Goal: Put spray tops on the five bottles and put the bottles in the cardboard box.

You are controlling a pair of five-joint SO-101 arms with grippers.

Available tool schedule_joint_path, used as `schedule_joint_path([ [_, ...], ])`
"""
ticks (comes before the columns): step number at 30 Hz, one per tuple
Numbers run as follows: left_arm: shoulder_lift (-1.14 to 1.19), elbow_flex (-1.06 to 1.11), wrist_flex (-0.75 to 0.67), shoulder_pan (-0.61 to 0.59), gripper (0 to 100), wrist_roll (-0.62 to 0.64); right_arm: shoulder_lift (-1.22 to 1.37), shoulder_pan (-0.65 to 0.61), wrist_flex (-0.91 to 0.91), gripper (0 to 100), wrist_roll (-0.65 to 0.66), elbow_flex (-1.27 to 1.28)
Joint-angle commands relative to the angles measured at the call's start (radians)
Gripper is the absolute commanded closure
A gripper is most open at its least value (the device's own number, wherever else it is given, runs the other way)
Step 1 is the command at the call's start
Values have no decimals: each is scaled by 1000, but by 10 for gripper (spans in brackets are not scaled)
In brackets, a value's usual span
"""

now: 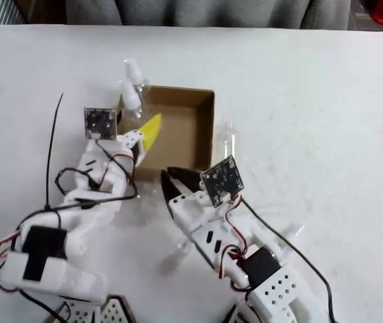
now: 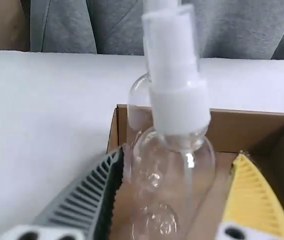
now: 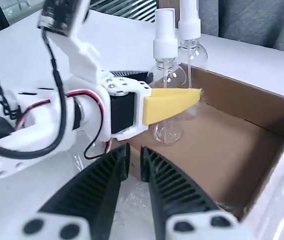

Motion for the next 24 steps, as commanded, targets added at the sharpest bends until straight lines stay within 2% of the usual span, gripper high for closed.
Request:
schedule_joint_path([
  [1,-162,8,137,-2,679,18,-8,10,5,979,2,-37],
  [10,-361,25,457,-22,682,9,-8,15,5,979,2,-40],
  [14,-453,97,479,-15,683,8,-8,15,5,979,2,-40],
  [22,-659,253,488,-15,683,-127,-8,15,5,979,2,-38],
  [24,-705,258,552,-15,683,-130,-8,16,5,979,2,-38],
])
